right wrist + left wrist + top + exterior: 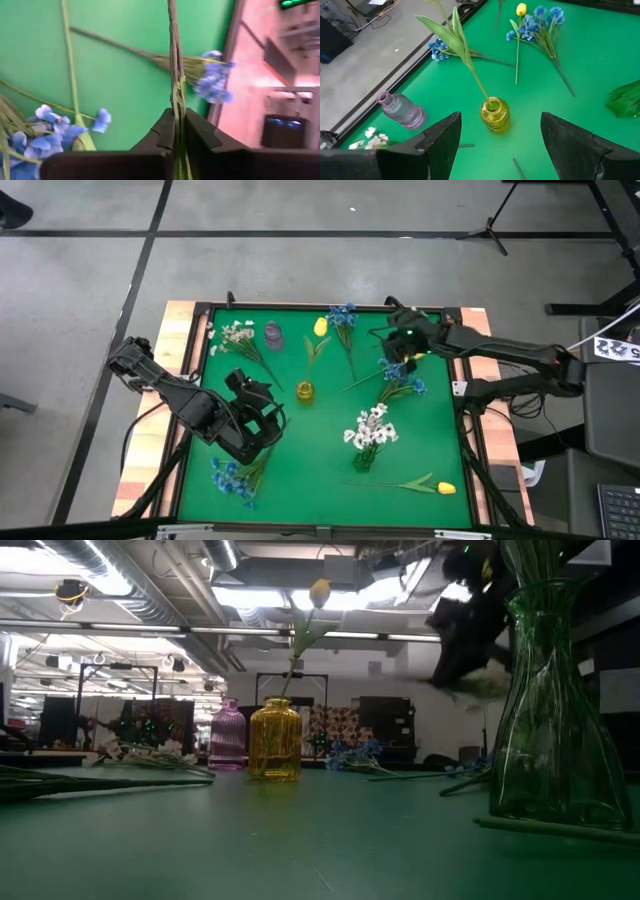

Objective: Sort flowers into vase by color
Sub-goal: Put the right white flowers into the green vase

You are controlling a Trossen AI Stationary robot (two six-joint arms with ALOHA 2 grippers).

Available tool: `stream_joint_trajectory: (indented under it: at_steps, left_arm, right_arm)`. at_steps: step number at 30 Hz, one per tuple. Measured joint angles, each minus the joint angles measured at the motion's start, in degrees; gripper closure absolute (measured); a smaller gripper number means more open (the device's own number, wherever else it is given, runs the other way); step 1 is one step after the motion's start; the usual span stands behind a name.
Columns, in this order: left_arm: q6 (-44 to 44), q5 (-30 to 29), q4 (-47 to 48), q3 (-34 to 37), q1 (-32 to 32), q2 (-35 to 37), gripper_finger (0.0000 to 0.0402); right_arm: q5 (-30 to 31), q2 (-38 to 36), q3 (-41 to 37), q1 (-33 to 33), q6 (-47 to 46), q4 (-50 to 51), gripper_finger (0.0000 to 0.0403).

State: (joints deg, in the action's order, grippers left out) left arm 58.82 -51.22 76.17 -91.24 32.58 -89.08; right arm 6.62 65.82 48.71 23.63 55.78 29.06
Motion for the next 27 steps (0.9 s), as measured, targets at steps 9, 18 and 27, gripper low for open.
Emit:
stream_joint_trajectory:
  at_steps: [9,18,27]
  left_arm:
    - [-4.15,0.02,-7.70,0.00,0.01,0.00,0.0135]
    - [-13.32,4.23,-20.81,-0.44,-2.28,0.54,0.0135]
    - [-19.14,12.62,-30.86,-0.52,-5.13,0.68,0.0135]
  right_arm:
    - [-0.89,-5.03,13.67,-0.90,-2.48,6.98,0.0390]
    - [4.33,-3.18,24.70,-14.06,0.02,7.59,0.0378]
    - [19.14,3.89,29.76,-33.45,8.21,7.26,0.0378]
